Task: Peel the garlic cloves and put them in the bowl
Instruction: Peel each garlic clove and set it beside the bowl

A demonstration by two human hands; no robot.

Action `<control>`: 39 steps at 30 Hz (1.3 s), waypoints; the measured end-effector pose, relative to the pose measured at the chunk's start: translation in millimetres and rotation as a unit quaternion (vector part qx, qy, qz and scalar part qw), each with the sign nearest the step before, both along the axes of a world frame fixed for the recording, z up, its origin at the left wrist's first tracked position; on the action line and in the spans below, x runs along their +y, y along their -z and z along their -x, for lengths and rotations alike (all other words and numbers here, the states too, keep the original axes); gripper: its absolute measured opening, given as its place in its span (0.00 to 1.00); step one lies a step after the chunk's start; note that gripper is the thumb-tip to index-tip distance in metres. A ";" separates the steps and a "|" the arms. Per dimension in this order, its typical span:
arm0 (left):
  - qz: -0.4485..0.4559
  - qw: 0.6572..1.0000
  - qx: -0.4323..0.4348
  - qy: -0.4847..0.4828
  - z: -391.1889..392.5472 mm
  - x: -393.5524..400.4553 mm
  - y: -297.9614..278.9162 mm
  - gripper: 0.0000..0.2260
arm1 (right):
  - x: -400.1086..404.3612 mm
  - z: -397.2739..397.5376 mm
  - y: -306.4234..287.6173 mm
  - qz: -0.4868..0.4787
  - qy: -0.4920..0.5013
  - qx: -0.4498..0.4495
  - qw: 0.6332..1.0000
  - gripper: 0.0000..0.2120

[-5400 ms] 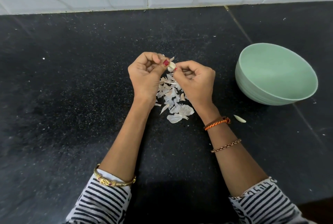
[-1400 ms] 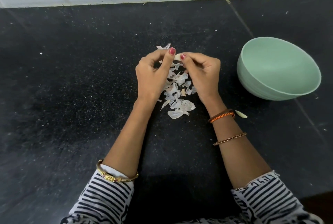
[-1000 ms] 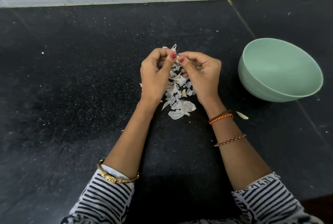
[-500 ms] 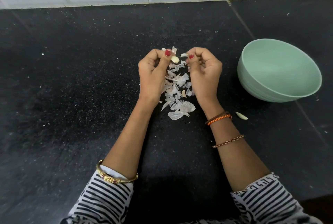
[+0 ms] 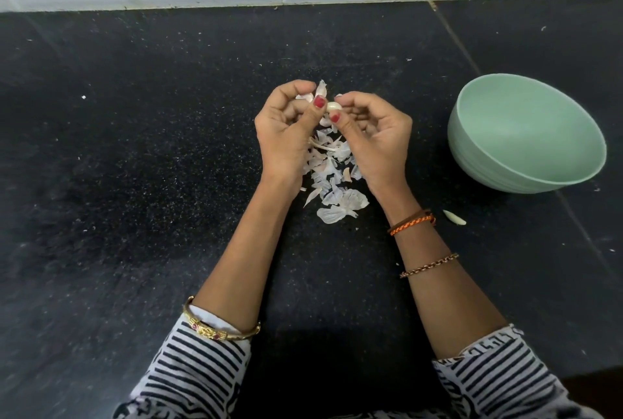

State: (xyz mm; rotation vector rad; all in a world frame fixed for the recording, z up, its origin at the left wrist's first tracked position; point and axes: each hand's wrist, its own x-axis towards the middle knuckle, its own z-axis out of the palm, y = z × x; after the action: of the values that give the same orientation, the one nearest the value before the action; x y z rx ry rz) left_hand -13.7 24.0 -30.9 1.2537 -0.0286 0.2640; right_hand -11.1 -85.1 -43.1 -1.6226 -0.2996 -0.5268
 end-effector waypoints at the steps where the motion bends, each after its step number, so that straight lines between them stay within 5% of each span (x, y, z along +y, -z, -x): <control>1: 0.011 1.000 0.012 0.000 0.5 -0.6 -1.5 0.07 | -0.1 -0.4 0.4 0.000 0.003 -0.003 1.000 0.09; 6: 0.002 0.998 0.033 -0.051 -1.5 2.5 -3.0 0.07 | 0.6 -0.9 1.2 0.002 0.008 -0.025 1.000 0.19; 10: -0.098 0.992 0.010 -0.084 1.1 4.2 1.2 0.05 | -3.4 0.0 2.3 0.031 0.052 -0.039 0.997 0.12; 16: -0.138 0.989 -0.044 -0.037 0.8 6.4 1.7 0.04 | -3.4 2.9 -3.9 0.016 0.076 -0.042 0.996 0.21; 22: -0.149 0.985 -0.088 0.024 -0.3 6.2 5.2 0.03 | -4.9 3.6 -2.9 0.037 0.069 -0.061 0.995 0.12; 26: -0.165 0.982 -0.092 -0.002 -0.9 3.8 8.3 0.05 | -4.4 5.4 -4.4 -0.014 0.039 -0.020 0.999 0.16; 39: -0.369 0.896 -0.210 -0.129 -5.6 8.1 16.6 0.07 | -3.8 5.7 -7.0 -0.111 -0.021 0.073 0.991 0.17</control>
State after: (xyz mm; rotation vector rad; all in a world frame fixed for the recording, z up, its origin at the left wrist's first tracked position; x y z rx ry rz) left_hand -8.2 32.1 -47.5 1.9377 -0.3658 0.8090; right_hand -16.8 -88.9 -36.1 -1.4278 -0.1595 -0.3935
